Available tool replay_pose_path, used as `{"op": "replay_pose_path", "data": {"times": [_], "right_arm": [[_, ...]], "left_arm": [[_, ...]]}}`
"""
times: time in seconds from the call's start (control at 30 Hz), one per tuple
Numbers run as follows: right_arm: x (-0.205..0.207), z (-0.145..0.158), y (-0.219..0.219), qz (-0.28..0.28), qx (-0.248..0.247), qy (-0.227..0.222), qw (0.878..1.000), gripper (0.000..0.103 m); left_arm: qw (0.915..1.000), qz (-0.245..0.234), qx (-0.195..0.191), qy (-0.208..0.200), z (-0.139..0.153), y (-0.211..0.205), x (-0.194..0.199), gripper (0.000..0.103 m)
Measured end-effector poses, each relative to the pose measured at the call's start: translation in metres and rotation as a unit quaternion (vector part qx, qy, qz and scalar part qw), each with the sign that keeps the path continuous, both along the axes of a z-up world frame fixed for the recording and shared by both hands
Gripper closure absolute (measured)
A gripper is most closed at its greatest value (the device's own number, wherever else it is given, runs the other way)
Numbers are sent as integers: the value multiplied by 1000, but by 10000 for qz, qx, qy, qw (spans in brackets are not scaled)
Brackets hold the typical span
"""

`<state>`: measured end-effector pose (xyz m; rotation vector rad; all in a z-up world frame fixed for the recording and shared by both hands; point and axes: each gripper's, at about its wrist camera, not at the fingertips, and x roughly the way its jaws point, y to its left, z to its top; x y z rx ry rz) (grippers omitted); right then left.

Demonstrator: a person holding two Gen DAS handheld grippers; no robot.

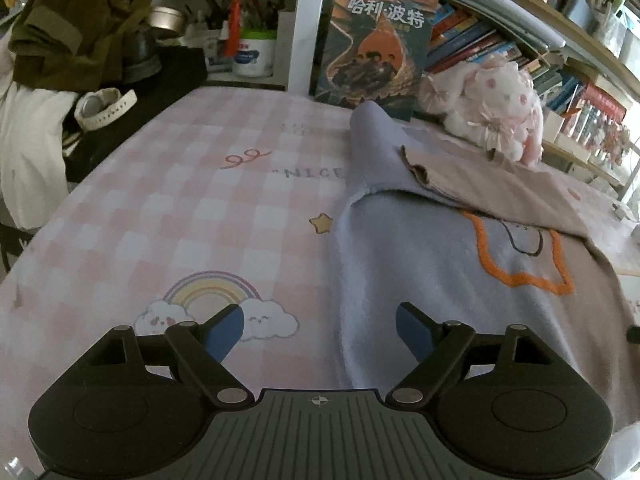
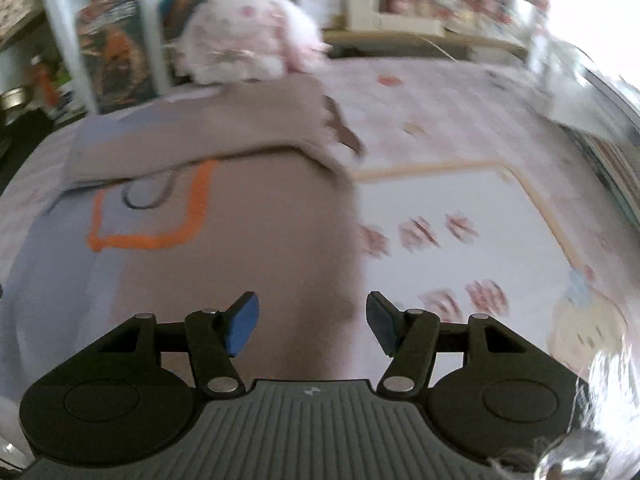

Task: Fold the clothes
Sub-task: 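Lower the beige sleeve onto the folded grey sleeve and open the right tool, then pinch the grey side with the left tool while the right tool pinches the beige side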

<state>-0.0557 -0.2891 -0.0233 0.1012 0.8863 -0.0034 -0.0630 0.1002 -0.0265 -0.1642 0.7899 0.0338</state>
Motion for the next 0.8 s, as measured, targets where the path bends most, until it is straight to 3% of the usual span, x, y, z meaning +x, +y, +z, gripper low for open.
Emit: {"op": "replay_pose_path", "data": {"times": [0.13, 0.27, 0.37, 0.57, 0.63, 0.67, 0.7, 0.73, 0.8], "right_arm": [[-17, -1, -18, -101, -3, 38, 9999, 57], [-30, 1, -31, 29, 426, 121, 9990, 67], [-35, 1, -35, 219, 727, 206, 9969, 69], [-41, -7, -44, 311, 1296, 402, 9903, 72], [-43, -8, -43, 360, 1318, 341, 9900, 72], [-43, -8, -43, 393, 1306, 318, 9901, 80], [-42, -9, -42, 432, 1321, 325, 9898, 90], [-41, -10, -41, 472, 1337, 333, 9893, 91], [-38, -10, -38, 543, 1317, 337, 9892, 92]], "left_arm": [[9999, 15, -38, 130, 0, -10, -9, 23], [9992, 162, -147, 334, 2, -19, -20, 26], [9975, 340, -284, 543, -2, -21, -25, 32], [9937, 732, -631, 568, -1, -18, -31, 45], [9930, 819, -636, 573, -1, -18, -30, 55], [9927, 851, -622, 580, -1, -19, -30, 63], [9925, 881, -608, 587, -1, -19, -30, 65], [9923, 906, -596, 592, -1, -19, -29, 66], [9922, 918, -575, 624, -1, -19, -26, 87]]}}
